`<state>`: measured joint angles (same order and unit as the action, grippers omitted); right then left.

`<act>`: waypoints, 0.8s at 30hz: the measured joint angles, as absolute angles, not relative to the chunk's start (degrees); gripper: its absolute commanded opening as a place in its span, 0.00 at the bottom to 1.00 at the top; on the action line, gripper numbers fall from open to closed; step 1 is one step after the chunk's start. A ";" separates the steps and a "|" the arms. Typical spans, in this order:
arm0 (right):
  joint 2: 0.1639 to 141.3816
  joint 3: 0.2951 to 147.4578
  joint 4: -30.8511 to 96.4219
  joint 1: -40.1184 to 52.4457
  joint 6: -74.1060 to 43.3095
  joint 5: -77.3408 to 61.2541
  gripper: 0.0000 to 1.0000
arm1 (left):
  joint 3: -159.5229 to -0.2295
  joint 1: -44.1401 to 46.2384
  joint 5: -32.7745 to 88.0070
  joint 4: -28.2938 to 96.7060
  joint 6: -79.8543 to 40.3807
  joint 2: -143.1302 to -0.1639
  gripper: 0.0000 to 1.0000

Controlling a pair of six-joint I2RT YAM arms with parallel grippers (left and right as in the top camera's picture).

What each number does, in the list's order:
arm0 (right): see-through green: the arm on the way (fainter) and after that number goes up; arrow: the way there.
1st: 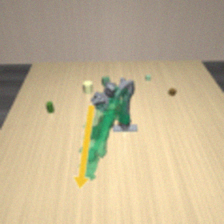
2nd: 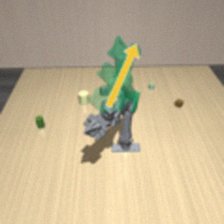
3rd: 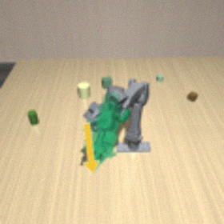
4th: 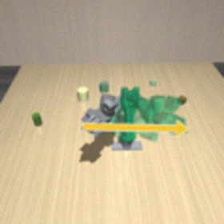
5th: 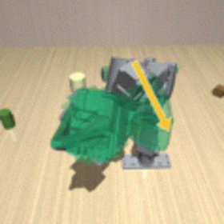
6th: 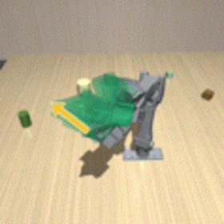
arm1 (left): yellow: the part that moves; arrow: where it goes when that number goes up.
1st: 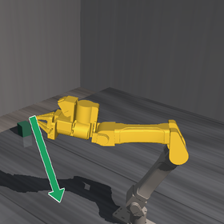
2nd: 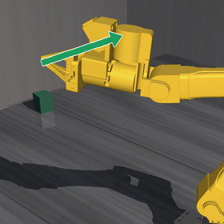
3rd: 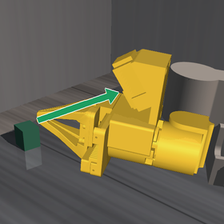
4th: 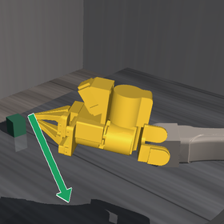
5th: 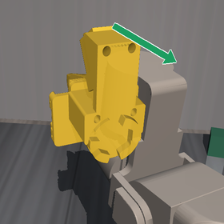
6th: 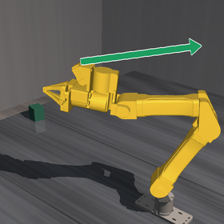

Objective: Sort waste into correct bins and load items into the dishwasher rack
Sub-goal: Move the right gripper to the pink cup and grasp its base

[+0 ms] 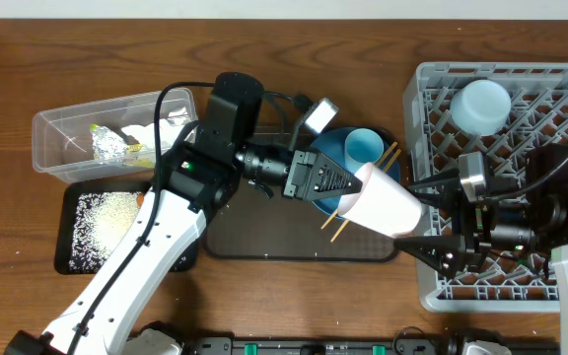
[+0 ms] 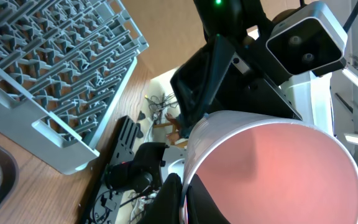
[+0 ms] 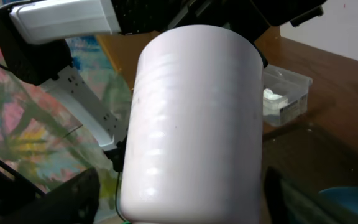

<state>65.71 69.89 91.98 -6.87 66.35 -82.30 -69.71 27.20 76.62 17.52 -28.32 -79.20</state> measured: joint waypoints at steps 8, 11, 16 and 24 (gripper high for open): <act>65.73 69.89 91.88 -6.87 66.59 -82.61 0.71 | -69.71 27.22 77.43 17.52 -28.32 -79.20 0.06; 65.73 69.89 91.90 -6.87 66.59 -82.72 0.74 | -69.71 27.22 77.43 17.52 -28.34 -79.20 0.06; 65.73 69.89 92.01 -6.87 66.59 -82.72 0.77 | -69.71 27.22 77.43 17.52 -28.32 -79.20 0.06; 65.73 69.89 92.05 -6.63 66.59 -82.70 0.77 | -69.71 27.22 77.41 17.43 -28.34 -79.20 0.06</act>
<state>65.73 69.89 92.05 -6.63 66.59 -82.70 -69.71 27.22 77.41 17.43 -28.34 -79.20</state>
